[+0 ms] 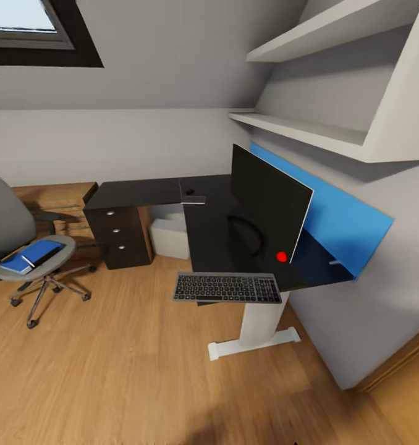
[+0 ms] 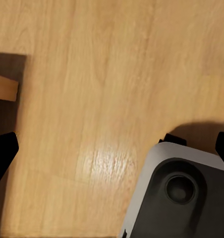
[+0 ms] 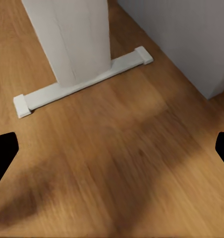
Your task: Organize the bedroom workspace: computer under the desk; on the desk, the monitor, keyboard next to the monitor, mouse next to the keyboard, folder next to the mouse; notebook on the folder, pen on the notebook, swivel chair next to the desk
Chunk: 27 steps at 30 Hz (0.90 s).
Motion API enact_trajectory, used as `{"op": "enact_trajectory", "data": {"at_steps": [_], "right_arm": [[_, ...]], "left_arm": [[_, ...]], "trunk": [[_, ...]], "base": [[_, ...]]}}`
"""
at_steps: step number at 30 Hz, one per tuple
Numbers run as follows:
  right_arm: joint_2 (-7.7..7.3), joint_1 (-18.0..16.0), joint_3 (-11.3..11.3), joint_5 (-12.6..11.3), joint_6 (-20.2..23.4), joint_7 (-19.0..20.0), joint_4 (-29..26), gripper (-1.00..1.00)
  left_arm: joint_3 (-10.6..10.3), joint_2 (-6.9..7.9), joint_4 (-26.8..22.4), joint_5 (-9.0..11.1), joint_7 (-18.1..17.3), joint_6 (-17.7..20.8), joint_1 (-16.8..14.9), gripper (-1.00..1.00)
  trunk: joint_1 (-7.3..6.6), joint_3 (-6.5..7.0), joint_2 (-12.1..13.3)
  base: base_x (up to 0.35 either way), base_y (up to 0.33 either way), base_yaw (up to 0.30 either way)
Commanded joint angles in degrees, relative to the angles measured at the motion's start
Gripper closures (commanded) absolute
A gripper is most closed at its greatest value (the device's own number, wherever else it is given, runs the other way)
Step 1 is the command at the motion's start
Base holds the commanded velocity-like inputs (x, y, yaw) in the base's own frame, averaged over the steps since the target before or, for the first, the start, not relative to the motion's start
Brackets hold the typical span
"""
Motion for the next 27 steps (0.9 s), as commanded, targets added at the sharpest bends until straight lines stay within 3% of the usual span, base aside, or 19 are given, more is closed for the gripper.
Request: {"op": "enact_trajectory", "data": {"at_steps": [1, 8, 10, 15, 22, 25, 26, 27], "right_arm": [[-0.03, 0.00, 0.37, -0.60, -0.12, 0.20, -0.08, -1.00], [-0.07, 0.01, 0.41, -0.45, -0.10, 0.21, -0.01, -1.00], [-0.10, 0.01, 0.36, -0.43, -0.14, 0.25, -0.05, -1.00], [-0.21, 0.00, 0.33, -0.39, -0.24, 0.52, 0.01, -1.00], [-0.22, 0.00, 0.28, -0.42, -0.31, 0.61, -0.06, -1.00], [-0.21, 0.04, 0.17, -0.42, -0.47, 0.59, -0.21, -1.00], [-0.59, -0.40, 0.16, -0.39, 0.10, 0.47, -4.72, -1.00], [-0.71, -0.86, 0.15, -0.40, 0.39, 0.44, -5.34, -1.00]], "left_arm": [[-0.36, 0.01, 0.03, 0.31, 0.24, -0.16, -0.02, -1.00], [-0.34, 0.08, 0.03, 0.51, 0.30, -0.14, -0.05, -1.00], [-0.35, 0.08, 0.03, 1.94, 0.31, -0.04, -0.04, -1.00], [-0.36, 0.05, 0.03, 3.28, 0.31, 0.06, -0.07, -1.00], [-0.36, -0.27, 0.02, 3.38, 0.33, 0.17, -0.04, -1.00], [-0.44, -1.01, -5.16, 3.35, 0.10, 1.36, -0.04, -1.00], [-0.42, -1.50, -24.30, 3.22, 0.28, 20.67, -0.06, -1.00], [-0.38, -1.45, -27.92, 3.25, 0.31, 24.32, -0.06, -1.00]], "trunk": [[0.00, -0.06, -0.04], [0.66, -0.63, -1.24], [1.10, -1.07, -2.04], [2.20, -2.05, -4.05], [3.74, -3.31, -6.86], [4.39, -3.85, -8.06], [4.61, -4.03, -8.46], [4.83, -4.21, -8.86]], "base": [[0.000, 0.000, 0.282], [0.000, 0.000, 0.274], [0.000, 0.000, 0.177], [0.000, 0.000, 0.052], [0.000, 0.000, 0.003], [0.000, 0.000, 0.000], [0.000, 0.000, 0.000], [0.000, 0.000, 0.000]]}}
